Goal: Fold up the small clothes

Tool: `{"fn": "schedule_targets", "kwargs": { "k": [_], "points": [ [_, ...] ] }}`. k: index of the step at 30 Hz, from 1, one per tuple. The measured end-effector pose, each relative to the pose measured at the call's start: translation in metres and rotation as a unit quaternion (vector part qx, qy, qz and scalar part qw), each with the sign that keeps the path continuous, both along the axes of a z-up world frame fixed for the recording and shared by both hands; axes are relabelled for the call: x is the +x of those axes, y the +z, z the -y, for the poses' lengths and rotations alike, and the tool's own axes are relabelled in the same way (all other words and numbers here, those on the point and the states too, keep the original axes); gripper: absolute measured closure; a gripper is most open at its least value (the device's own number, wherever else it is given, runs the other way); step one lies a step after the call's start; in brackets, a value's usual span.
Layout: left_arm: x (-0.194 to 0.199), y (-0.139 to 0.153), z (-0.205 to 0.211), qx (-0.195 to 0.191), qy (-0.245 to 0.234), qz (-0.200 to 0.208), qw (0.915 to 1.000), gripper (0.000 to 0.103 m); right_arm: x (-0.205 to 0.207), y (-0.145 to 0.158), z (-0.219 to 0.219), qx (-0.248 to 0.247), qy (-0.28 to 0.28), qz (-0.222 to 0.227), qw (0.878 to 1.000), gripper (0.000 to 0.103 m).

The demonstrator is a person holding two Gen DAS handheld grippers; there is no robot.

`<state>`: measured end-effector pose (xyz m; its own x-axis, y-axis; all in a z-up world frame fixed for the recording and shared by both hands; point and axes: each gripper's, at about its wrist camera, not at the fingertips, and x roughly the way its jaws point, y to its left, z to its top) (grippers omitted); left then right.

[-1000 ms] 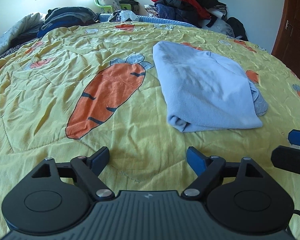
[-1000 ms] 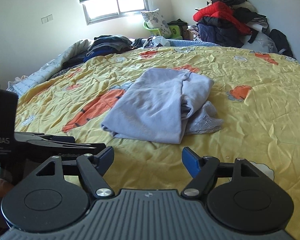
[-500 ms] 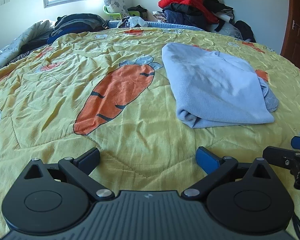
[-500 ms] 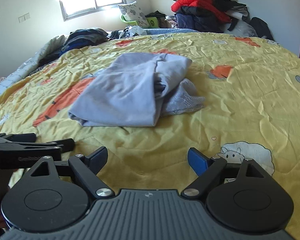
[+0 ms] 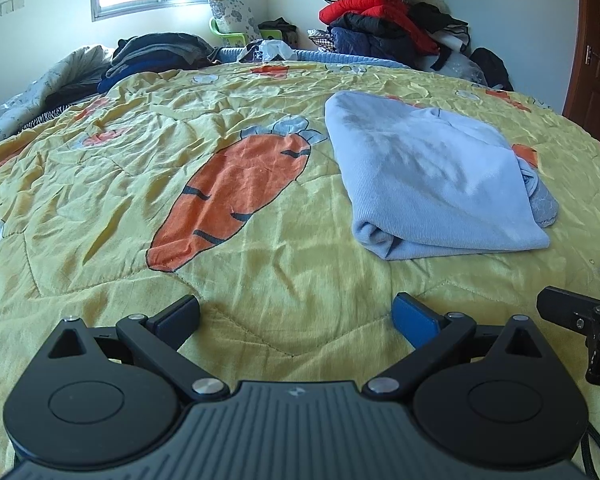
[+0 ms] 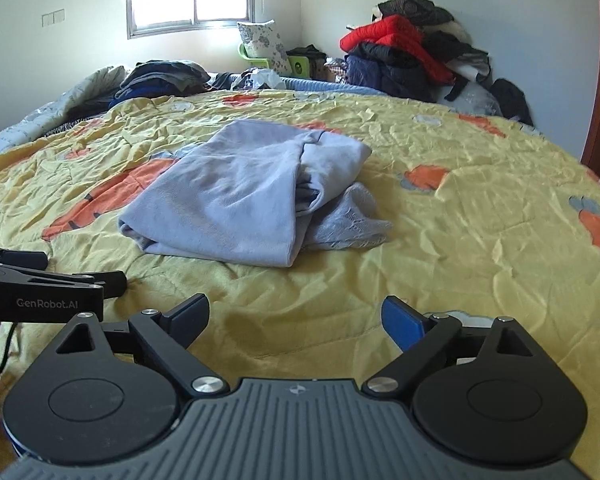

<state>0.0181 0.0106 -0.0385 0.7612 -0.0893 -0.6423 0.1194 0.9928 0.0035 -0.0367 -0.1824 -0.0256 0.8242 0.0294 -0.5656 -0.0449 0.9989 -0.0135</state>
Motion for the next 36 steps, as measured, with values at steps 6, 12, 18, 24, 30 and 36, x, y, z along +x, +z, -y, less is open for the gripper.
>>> {"fn": "schedule_targets", "kwargs": {
  "k": [6, 12, 18, 24, 30, 36],
  "points": [
    [0.0, 0.0, 0.0, 0.0, 0.0, 0.0, 1.0, 0.0, 0.005, -0.008, 0.004, 0.0, -0.005, -0.009, 1.0, 0.01],
    [-0.001, 0.0, 0.0, -0.001, 0.001, 0.002, 1.0, 0.0, 0.009, -0.011, 0.002, -0.002, -0.002, -0.012, 1.0, 0.009],
    [-0.001, -0.001, 0.0, -0.002, 0.002, 0.005, 1.0, 0.0, 0.01, -0.012, 0.006, 0.014, -0.007, -0.018, 1.0, 0.006],
    [-0.002, -0.001, 0.0, -0.002, 0.002, 0.005, 1.0, 0.0, 0.009, -0.013, 0.004, 0.01, -0.007, -0.022, 1.0, 0.004],
    [-0.002, -0.001, -0.001, -0.002, 0.002, 0.004, 1.0, 0.0, 0.01, -0.014, 0.006, 0.014, -0.006, -0.027, 1.0, 0.001],
    [-0.002, -0.001, 0.0, -0.002, 0.002, 0.004, 1.0, 0.0, 0.011, -0.014, 0.003, 0.008, -0.005, -0.029, 1.0, 0.0]
  ]
}}
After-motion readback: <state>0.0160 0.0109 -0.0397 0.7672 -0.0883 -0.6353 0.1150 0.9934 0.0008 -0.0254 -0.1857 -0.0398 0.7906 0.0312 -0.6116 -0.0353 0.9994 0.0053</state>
